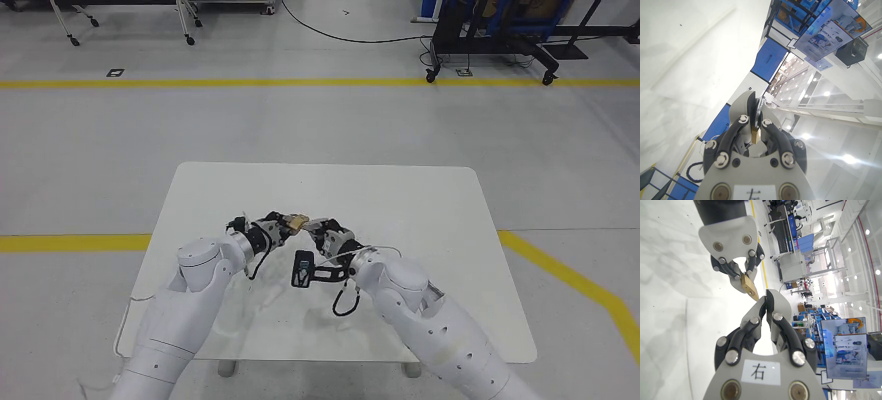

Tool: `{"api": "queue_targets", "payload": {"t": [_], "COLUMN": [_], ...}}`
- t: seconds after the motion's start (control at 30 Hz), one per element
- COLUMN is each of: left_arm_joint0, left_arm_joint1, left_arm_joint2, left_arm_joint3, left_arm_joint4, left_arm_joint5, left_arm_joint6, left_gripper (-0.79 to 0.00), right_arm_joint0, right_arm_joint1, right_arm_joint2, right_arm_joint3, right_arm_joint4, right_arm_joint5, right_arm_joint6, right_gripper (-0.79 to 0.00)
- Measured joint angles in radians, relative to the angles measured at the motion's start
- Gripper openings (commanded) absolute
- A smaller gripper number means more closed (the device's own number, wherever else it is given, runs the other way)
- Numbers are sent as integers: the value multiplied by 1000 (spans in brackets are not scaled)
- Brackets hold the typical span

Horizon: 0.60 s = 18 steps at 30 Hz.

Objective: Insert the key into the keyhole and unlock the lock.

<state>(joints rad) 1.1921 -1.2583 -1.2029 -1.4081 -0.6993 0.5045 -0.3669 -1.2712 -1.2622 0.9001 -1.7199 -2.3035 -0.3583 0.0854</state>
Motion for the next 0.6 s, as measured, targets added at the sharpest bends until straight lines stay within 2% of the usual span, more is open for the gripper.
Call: {"api": "queue_targets", "payload": {"t": [0.2,0.6], "left_arm_joint0": [4,38], "left_arm_joint1": [4,12], "left_arm_joint2": [-11,-19], "left_arm_joint3": [-23,-51], "left_arm_joint4": [12,43], "left_arm_joint5": [14,18], "left_arm_joint6": [13,4], "left_gripper": [-785,-785], "right_arm_joint0": [-19,-27], "right_arm_joint1": [11,14], "right_arm_joint2": [10,7], "right_arm_joint3": [-10,-25], "right_arm_joint4": [-37,-86], "right_arm_joint5": [-43,-57], "right_arm_joint6": [-50,-24], "right_gripper": [-785,-785]}}
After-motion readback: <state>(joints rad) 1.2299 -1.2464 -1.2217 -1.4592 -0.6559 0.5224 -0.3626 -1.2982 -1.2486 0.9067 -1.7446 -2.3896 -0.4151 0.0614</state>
